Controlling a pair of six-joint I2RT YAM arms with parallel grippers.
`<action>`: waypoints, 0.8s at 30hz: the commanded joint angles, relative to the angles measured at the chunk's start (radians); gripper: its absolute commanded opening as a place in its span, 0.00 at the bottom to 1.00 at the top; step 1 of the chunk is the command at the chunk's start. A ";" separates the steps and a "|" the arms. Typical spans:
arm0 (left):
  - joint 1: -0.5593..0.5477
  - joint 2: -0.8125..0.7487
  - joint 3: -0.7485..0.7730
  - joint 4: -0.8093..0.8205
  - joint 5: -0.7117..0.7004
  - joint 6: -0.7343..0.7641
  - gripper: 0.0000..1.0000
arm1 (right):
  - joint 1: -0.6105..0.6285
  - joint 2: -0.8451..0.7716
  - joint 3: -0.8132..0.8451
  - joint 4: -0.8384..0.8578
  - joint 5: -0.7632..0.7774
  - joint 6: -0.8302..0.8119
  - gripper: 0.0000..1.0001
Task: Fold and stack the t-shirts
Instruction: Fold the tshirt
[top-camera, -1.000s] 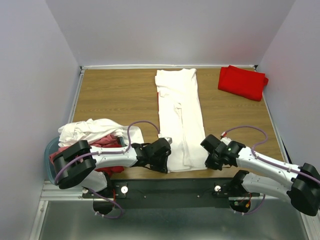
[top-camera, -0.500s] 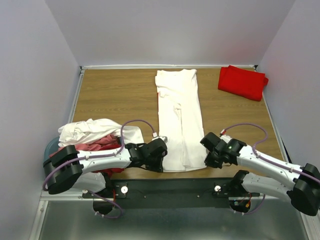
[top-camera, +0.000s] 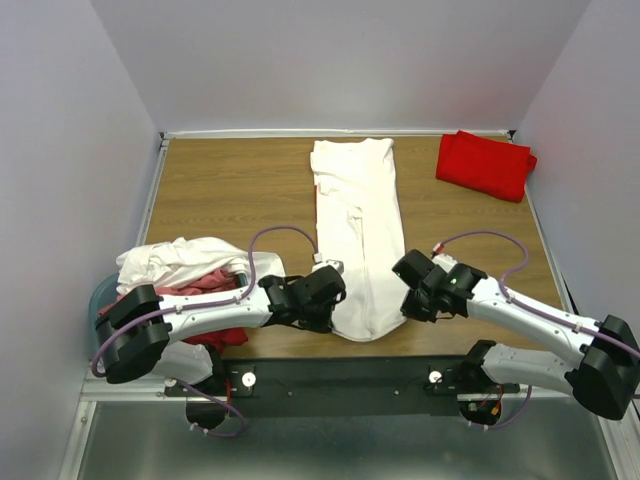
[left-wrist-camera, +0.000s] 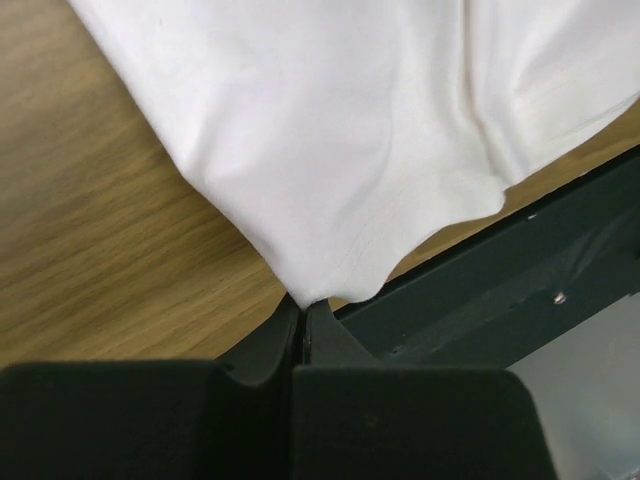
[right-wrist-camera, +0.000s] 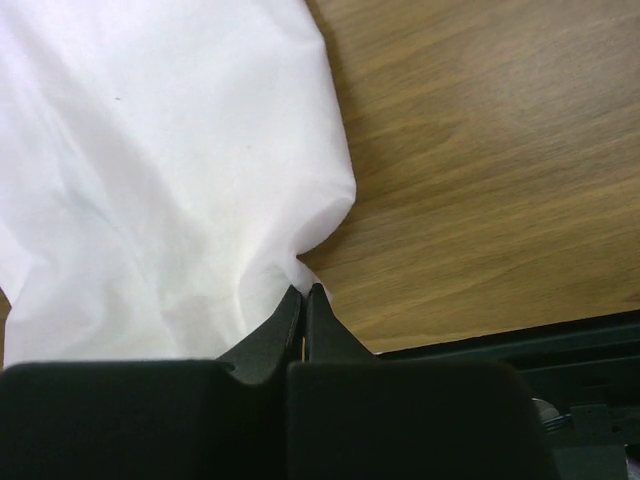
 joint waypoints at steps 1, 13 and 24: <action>0.028 -0.002 0.064 -0.032 -0.096 0.030 0.00 | 0.003 0.033 0.070 -0.005 0.085 -0.017 0.00; 0.205 0.049 0.128 0.071 -0.111 0.127 0.00 | -0.062 0.210 0.248 0.055 0.233 -0.137 0.01; 0.353 0.173 0.232 0.161 -0.110 0.237 0.00 | -0.234 0.401 0.412 0.216 0.218 -0.358 0.01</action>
